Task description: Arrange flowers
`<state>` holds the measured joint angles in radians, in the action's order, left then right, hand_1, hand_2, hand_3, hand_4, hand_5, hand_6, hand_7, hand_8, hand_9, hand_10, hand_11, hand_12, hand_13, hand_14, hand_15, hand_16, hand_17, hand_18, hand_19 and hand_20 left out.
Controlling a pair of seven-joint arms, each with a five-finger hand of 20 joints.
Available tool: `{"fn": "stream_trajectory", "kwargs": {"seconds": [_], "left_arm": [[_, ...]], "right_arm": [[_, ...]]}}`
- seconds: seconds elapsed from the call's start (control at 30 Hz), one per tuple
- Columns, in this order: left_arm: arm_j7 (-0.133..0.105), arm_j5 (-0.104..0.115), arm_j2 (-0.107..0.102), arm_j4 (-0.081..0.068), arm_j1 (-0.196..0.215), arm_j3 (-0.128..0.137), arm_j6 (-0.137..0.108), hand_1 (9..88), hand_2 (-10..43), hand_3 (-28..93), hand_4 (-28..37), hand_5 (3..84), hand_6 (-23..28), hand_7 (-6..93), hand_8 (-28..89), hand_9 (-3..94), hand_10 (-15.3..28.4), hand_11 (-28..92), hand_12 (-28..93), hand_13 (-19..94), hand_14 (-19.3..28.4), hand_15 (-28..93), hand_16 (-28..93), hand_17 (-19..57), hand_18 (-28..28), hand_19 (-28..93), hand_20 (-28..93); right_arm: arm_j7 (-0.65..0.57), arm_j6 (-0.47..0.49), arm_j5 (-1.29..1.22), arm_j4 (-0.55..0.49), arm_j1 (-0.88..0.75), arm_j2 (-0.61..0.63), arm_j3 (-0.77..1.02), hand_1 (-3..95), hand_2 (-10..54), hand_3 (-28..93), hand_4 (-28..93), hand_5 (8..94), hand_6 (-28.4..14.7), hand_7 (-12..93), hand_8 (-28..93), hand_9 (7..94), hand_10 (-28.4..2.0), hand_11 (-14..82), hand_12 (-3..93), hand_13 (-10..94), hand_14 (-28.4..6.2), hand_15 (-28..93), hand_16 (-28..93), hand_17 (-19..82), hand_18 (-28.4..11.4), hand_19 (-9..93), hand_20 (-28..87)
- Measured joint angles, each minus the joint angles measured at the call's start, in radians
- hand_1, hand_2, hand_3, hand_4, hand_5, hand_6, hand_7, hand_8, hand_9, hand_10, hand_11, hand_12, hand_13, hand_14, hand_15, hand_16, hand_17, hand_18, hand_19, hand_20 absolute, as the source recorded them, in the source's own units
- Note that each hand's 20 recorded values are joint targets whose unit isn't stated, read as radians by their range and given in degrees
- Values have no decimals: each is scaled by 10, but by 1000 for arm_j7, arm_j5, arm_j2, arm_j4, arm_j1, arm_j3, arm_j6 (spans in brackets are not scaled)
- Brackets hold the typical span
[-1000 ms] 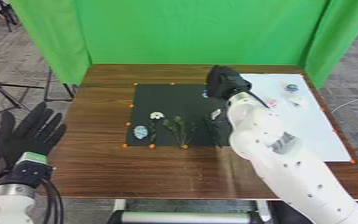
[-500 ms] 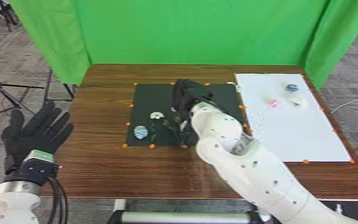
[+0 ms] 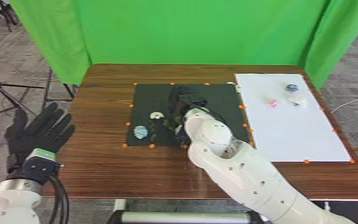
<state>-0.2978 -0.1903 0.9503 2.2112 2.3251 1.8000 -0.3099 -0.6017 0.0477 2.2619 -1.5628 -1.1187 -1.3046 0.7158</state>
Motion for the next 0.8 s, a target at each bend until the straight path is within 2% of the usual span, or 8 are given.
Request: {"fn": "stream_trajectory", "kwargs": {"seconds": [0.17, 0.3, 0.57, 0.8], "left_arm": [[-5, 8, 0, 0, 0, 1, -3, 241, 136, 686, -283, 395, 72, 134, -86, 299, 139, 223, 77, 188, 136, 348, -92, -60, 118, 288, 87], [-24, 25, -1, 0, 0, 0, -7, 237, 134, 688, -283, 395, 72, 137, -87, 300, 138, 225, 76, 190, 136, 351, -92, -60, 119, 288, 86], [-39, 31, -2, 0, 5, 2, -9, 233, 131, 689, -283, 396, 72, 138, -88, 301, 138, 224, 76, 194, 136, 353, -91, -59, 121, 291, 88], [-36, 30, -2, 0, 4, 1, -11, 239, 132, 690, -283, 396, 73, 141, -89, 304, 138, 228, 78, 196, 137, 359, -92, -60, 122, 293, 89]], "right_arm": [[16, 8, 9, 0, 0, 2, 1, 551, -95, 716, -282, 657, -30, 344, 7, 700, -137, 179, 232, 691, -66, 577, 386, 356, -236, 831, 344], [16, 34, 7, -2, -1, 2, 6, 554, -95, 717, -282, 658, -30, 342, 4, 676, -146, 187, 185, 688, -58, 559, 392, 353, -237, 830, 344], [13, 98, 1, -27, -14, 6, 26, 514, -95, 747, -283, 656, -28, 284, -5, 666, -151, 162, 158, 695, -58, 543, 378, 354, -240, 832, 344], [14, 105, -19, -48, -19, 7, 29, 494, -95, 766, -283, 623, -27, 233, -132, 705, -141, 196, 173, 710, -77, 585, 375, 359, -244, 842, 351]]}}
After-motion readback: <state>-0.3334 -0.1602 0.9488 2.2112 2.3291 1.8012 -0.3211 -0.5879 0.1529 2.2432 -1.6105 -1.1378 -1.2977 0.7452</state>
